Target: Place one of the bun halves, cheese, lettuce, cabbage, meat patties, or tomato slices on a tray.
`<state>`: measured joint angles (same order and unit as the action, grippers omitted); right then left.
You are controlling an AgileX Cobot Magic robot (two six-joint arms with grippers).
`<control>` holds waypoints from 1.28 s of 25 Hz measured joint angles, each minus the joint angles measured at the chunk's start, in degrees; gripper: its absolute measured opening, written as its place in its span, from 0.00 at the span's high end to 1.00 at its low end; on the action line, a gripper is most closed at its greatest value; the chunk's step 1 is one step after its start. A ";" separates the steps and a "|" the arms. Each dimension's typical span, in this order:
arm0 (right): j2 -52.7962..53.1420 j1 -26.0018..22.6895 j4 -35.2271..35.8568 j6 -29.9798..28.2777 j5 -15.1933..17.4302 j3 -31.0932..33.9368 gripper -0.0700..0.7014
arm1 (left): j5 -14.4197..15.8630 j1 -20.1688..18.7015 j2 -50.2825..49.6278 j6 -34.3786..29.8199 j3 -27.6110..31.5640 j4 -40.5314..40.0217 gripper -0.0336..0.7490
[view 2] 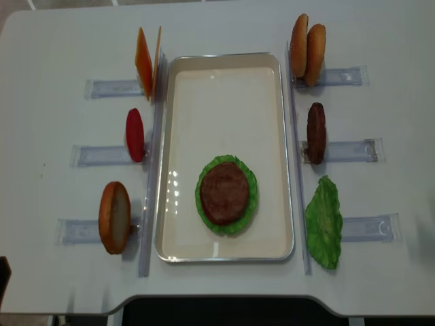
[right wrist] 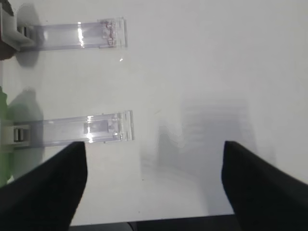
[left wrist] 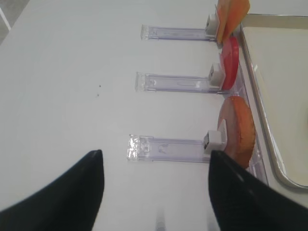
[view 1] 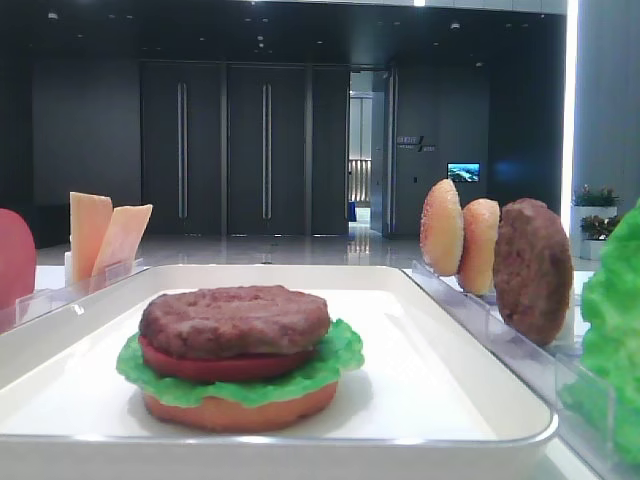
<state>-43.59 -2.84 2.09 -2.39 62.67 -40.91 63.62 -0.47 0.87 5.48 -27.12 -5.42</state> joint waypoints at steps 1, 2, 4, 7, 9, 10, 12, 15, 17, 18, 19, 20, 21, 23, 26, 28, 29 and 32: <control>2.97 0.00 0.00 0.00 0.00 1.15 0.20 | 0.00 0.00 0.00 0.00 0.00 0.00 0.30; 5.84 0.00 0.00 0.02 0.00 2.61 0.20 | 0.00 0.00 0.00 0.00 0.00 0.00 0.30; 10.75 0.00 0.00 0.26 -0.12 4.66 0.20 | 0.00 0.00 0.00 0.00 0.00 -0.01 0.30; 18.03 0.00 0.00 1.56 -0.12 6.46 0.20 | 0.00 0.00 0.00 0.00 0.00 -0.01 0.30; 22.45 0.00 0.00 1.91 -0.12 7.58 0.20 | 0.00 0.00 0.00 0.00 0.00 -0.01 0.30; 24.20 0.00 0.00 2.05 -0.12 8.16 0.20 | 0.00 0.00 0.00 0.00 0.00 -0.01 0.30; 28.05 0.00 0.00 2.39 0.00 9.57 0.20 | 0.00 0.00 0.00 0.00 0.00 -0.01 0.30; 34.15 0.00 0.00 2.92 1.02 10.82 0.20 | 0.00 0.00 0.00 0.00 0.00 -0.01 0.30; 37.50 0.00 0.00 3.10 1.04 10.82 0.20 | 0.00 0.00 0.00 0.00 0.00 -0.01 0.30; 39.16 0.00 0.00 3.10 1.04 10.82 0.20 | 0.00 0.00 0.00 0.00 0.00 -0.01 0.30; 40.65 0.00 0.00 3.21 1.04 10.87 0.20 | 0.00 0.00 0.00 0.00 0.00 -0.01 0.30; 41.88 0.00 0.00 3.21 1.04 11.00 0.20 | 0.00 0.00 0.00 0.00 0.00 -0.01 0.30; 43.11 0.00 0.00 3.34 1.36 11.40 0.20 | 0.00 0.00 0.00 0.00 0.00 -0.01 0.30; 43.84 0.00 0.00 3.39 1.88 11.75 0.20 | 0.00 0.00 0.00 0.00 0.00 -0.01 0.30; 44.00 0.00 0.00 3.39 2.01 11.88 0.20 | 0.00 0.00 0.00 0.00 0.00 -0.01 0.30; 44.02 0.00 0.00 3.41 2.07 11.88 0.20 | 0.00 0.00 0.00 0.00 0.00 -0.01 0.30; 44.02 0.00 0.00 3.41 2.07 11.88 0.20 | 0.00 0.00 0.00 0.00 0.00 -0.01 0.30; 44.06 0.00 0.00 3.41 2.07 11.88 0.20 | 0.00 0.00 0.00 0.00 0.00 -0.01 0.30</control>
<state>0.47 -2.84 2.09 1.03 64.74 -29.04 63.62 -0.47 0.87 5.48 -27.12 -5.43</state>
